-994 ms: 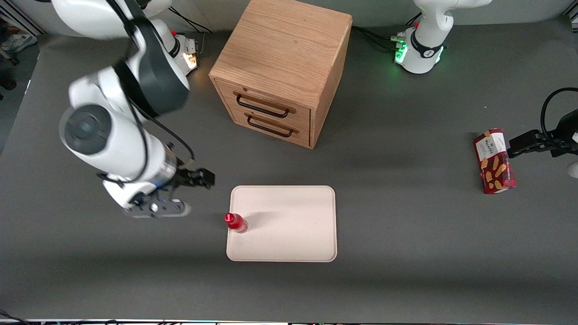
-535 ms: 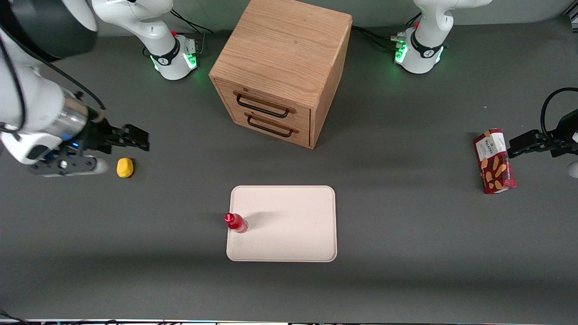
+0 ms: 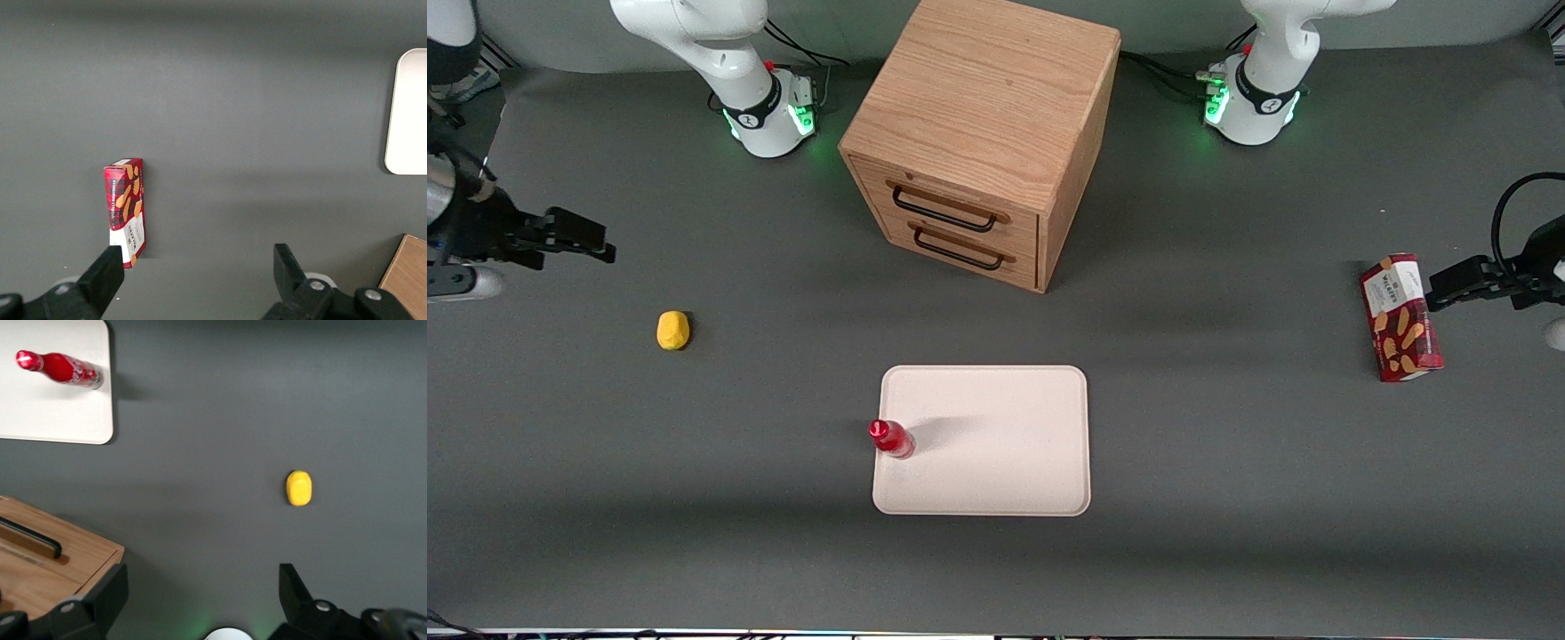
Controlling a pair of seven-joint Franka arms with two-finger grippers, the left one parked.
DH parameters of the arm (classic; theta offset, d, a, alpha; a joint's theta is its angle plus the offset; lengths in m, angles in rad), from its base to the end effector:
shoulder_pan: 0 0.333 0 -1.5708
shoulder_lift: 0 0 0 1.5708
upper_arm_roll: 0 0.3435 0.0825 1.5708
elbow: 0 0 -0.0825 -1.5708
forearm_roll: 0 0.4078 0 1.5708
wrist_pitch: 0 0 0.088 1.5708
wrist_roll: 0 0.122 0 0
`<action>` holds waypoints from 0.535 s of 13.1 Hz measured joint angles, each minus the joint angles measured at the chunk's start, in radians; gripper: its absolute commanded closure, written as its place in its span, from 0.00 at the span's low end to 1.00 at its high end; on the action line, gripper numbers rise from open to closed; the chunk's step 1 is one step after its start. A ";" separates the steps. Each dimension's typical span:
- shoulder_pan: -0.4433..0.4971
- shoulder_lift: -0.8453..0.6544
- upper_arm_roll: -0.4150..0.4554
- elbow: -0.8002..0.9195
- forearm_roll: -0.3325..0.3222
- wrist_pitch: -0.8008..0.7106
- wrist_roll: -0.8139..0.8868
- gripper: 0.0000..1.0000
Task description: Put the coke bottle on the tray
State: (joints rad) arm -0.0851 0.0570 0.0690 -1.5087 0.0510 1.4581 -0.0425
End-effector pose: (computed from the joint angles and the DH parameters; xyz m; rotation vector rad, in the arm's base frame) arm 0.5837 -0.0039 0.6253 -3.0790 -0.0454 0.1631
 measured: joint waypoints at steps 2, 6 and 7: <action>-0.049 0.000 0.012 -0.010 0.000 0.019 -0.036 0.00; -0.064 -0.005 0.020 -0.020 -0.008 0.045 -0.039 0.00; -0.062 -0.007 0.021 -0.020 -0.009 0.058 -0.039 0.00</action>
State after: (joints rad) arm -0.1476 0.0500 0.0902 -1.5288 0.0417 1.5157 -0.0814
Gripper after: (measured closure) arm 0.000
